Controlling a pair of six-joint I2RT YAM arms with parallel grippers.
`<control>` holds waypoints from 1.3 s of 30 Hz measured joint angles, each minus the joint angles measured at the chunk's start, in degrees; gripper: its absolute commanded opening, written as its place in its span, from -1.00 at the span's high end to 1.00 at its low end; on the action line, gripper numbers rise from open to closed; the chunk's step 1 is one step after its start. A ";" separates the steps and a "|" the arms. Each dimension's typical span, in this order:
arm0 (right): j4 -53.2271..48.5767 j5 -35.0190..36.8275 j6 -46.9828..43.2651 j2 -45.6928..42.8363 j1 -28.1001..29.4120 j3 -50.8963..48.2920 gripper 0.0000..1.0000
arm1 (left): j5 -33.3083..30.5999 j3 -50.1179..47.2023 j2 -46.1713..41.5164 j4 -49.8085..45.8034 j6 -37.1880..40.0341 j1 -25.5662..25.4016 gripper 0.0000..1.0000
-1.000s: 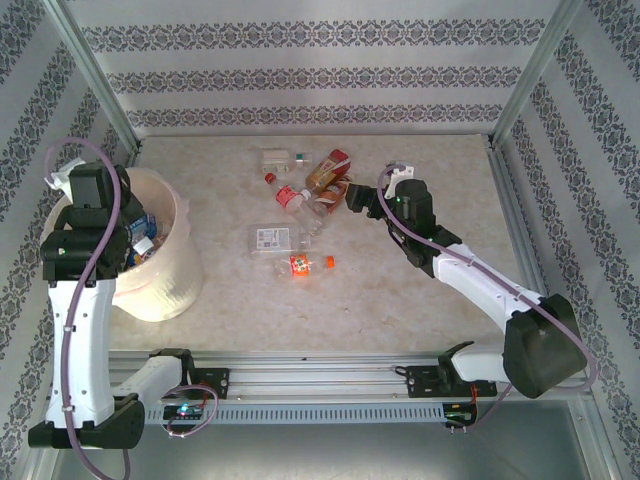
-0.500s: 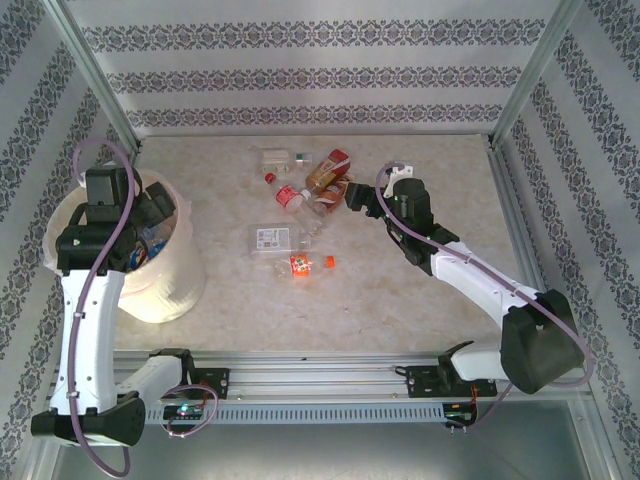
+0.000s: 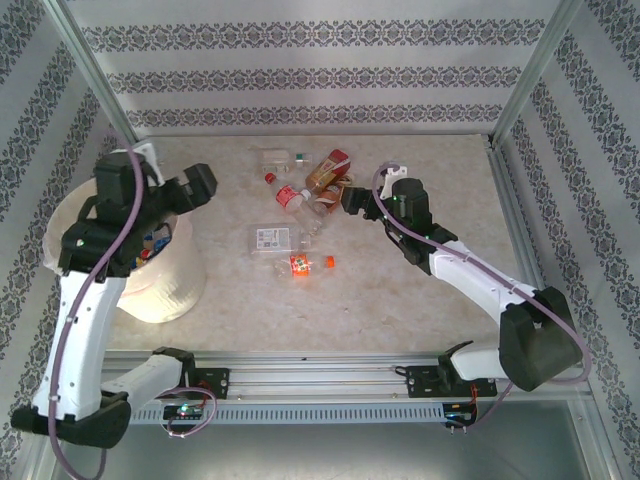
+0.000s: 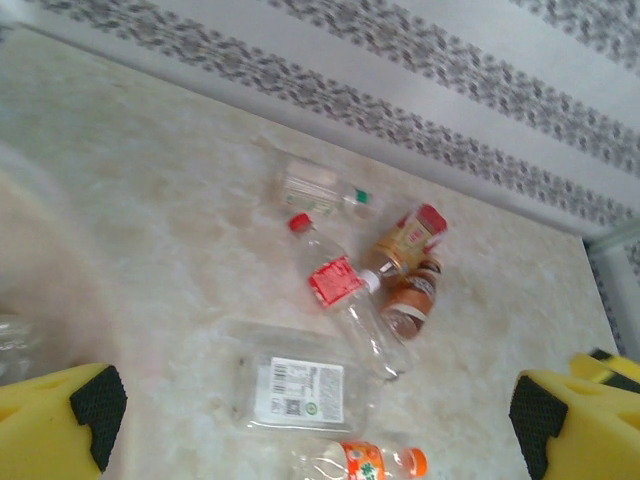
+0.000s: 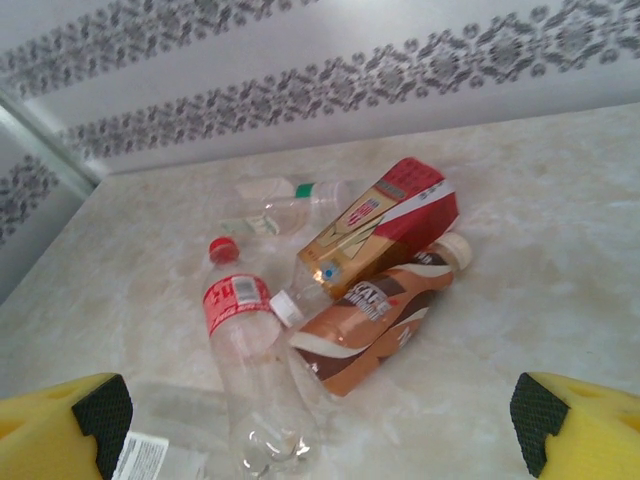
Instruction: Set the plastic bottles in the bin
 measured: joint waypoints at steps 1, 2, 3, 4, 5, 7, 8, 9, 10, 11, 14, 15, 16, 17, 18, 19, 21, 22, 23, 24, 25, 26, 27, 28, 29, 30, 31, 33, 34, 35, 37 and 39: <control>-0.04 -1.77 -1.36 0.61 0.24 0.00 -0.96 | -1.01 0.39 1.20 0.37 -0.17 -2.25 -1.00; -0.09 -3.48 -2.89 1.16 0.50 0.02 -0.95 | -1.55 0.55 2.21 0.76 -0.31 -3.82 -1.00; -0.33 -5.68 -4.98 1.81 1.09 0.02 -0.90 | -2.21 0.66 3.50 1.22 -0.46 -5.31 -1.00; -0.98 -8.09 -7.80 2.49 1.95 0.04 -0.87 | -2.69 0.66 4.68 1.62 -0.66 -6.38 -1.00; -1.66 -10.25 -10.34 3.06 2.73 0.07 -0.87 | -3.15 0.66 5.79 2.08 -0.81 -7.10 -1.00; -3.76 -14.64 -16.90 4.26 4.83 0.13 -0.88 | -3.61 0.59 7.74 3.41 -1.40 -7.82 -1.00; -5.11 -16.61 -20.46 4.74 5.81 0.15 -0.87 | -3.58 0.48 8.37 4.20 -1.84 -7.87 -1.00; -6.45 -18.23 -23.61 5.11 6.62 0.20 -0.87 | -3.56 0.22 8.68 5.09 -2.21 -7.89 -1.00; -8.15 -19.71 -27.21 5.53 7.43 0.39 -0.86 | -3.58 -0.09 8.90 6.08 -2.62 -7.87 -0.99; -10.29 -20.81 -31.01 6.10 8.33 0.92 -0.86 | -3.56 -0.26 9.03 6.64 -2.99 -7.87 -0.99; -17.44 -22.03 -40.81 9.25 10.27 4.50 -0.83 | -3.61 -0.39 9.51 8.09 -4.26 -7.87 -0.99; -19.56 -22.14 -43.36 10.45 10.71 5.84 -0.82 | -3.61 -0.39 9.68 8.46 -4.63 -7.87 -0.99; -21.99 -22.16 -46.29 11.98 11.21 7.52 -0.81 | -3.58 -0.39 9.92 8.81 -5.03 -7.87 -0.99; -24.17 -22.10 -48.83 13.44 11.63 9.05 -0.79 | -3.56 -0.39 10.21 9.16 -5.33 -7.87 -0.99; -25.90 -22.05 -50.86 14.75 11.98 10.32 -0.78 | -3.56 -0.44 10.40 9.46 -5.62 -7.87 -0.99; -27.39 -21.94 -52.63 15.89 12.33 11.39 -0.76 | -3.56 -0.46 10.67 9.75 -6.08 -7.87 -0.99; -30.10 -21.59 -55.69 18.10 12.70 13.25 -0.70 | -3.56 -0.59 11.06 10.14 -6.82 -7.87 -0.99; -31.21 -21.29 -56.83 19.02 12.94 13.99 -0.68 | -3.56 -0.70 11.19 10.36 -7.13 -7.87 -0.99; -32.22 -20.76 -58.10 20.00 13.16 14.75 -0.65 | -3.56 -0.85 11.28 10.51 -7.32 -7.87 -0.99; -33.05 -20.24 -59.17 20.90 13.46 15.45 -0.63 | -3.56 -1.09 11.32 10.69 -7.48 -7.87 -0.99; -33.79 -19.52 -60.13 21.90 13.75 16.20 -0.63 | -3.58 -1.31 11.37 10.82 -7.67 -7.87 -0.99; -34.25 -18.73 -61.13 22.82 14.10 16.74 -0.62 | -3.58 -1.46 11.43 10.88 -7.82 -7.87 -0.99; -34.49 -17.86 -61.96 23.63 14.51 17.18 -0.62 | -3.56 -1.73 11.43 11.19 -7.87 -7.87 -0.99; -34.67 -16.92 -62.66 24.44 14.99 17.53 -0.63 | -3.56 -1.97 11.43 11.45 -8.02 -7.87 -0.99; -35.04 -15.85 -63.60 25.42 15.58 18.03 -0.62 | -3.54 -2.25 11.43 11.87 -8.04 -7.87 -0.99; -35.08 -15.06 -64.22 26.27 16.11 18.47 -0.60 | -3.50 -2.54 11.43 12.39 -8.04 -7.87 -0.99; -35.10 -14.12 -64.85 27.32 16.79 18.99 -0.58 | -3.32 -2.78 11.50 12.79 -8.04 -7.87 -0.99; -35.08 -12.55 -65.66 28.92 17.90 19.61 -0.53 | -2.97 -3.10 11.80 13.29 -8.07 -7.87 -0.99; -35.04 -11.69 -66.01 29.64 18.43 19.76 -0.49 | -2.71 -3.10 12.15 13.46 -8.07 -7.87 -0.99; -35.04 -10.64 -66.34 30.25 18.93 19.76 -0.49 | -2.32 -3.13 12.59 13.62 -8.07 -7.87 -0.99; -34.97 -8.74 -66.66 30.91 19.61 19.76 -0.46 | -1.84 -3.13 13.51 13.75 -8.07 -7.87 -0.99; -34.38 -7.10 -66.60 31.28 20.22 19.74 -0.36 | -1.53 -3.13 14.51 13.77 -8.07 -7.87 -0.99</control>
